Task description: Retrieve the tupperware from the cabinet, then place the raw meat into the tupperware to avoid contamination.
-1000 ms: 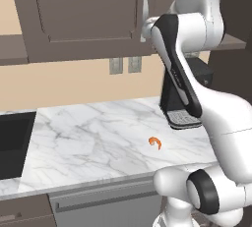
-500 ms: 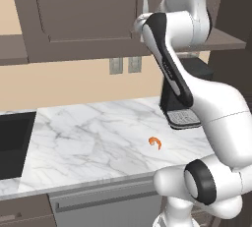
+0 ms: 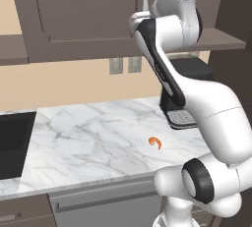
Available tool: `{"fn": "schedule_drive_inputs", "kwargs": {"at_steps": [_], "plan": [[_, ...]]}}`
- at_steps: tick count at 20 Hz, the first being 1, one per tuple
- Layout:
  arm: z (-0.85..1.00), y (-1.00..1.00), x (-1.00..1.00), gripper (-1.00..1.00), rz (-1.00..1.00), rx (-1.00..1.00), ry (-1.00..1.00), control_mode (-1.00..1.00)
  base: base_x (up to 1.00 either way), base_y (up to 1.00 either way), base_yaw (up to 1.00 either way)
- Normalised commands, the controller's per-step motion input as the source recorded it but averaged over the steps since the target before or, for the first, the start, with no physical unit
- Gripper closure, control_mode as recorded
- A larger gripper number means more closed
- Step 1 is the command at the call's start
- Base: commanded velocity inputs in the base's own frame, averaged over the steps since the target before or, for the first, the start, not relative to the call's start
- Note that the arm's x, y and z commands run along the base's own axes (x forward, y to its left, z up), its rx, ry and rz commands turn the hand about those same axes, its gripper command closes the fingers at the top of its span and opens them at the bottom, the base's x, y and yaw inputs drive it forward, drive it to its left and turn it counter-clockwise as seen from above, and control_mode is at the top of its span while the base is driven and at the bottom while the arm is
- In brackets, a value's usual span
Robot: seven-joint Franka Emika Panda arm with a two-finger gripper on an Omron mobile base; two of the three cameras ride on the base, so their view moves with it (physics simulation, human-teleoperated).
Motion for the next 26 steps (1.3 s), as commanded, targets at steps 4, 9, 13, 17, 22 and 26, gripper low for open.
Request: {"fn": "schedule_drive_inputs", "kwargs": {"at_steps": [4,9,13,17,22,26], "plan": [[0.03,0.07,0.17,-1.00,-0.02,0.00,-0.12,-1.00,0.00,0.00,0.00],[0.00,0.01,0.19,-1.00,-0.02,0.00,-0.07,-1.00,0.00,0.00,0.00],[0.00,-0.01,0.20,-1.00,-0.03,0.00,-0.02,-1.00,0.00,0.00,0.00],[0.00,-0.01,0.26,-1.00,-0.01,0.01,0.00,-1.00,0.00,0.00,0.00],[0.00,0.00,0.28,-1.00,0.00,0.00,0.00,-1.00,0.00,0.00,0.00],[0.00,0.00,0.28,-1.00,0.00,0.00,0.00,-1.00,0.00,0.00,0.00]]}}
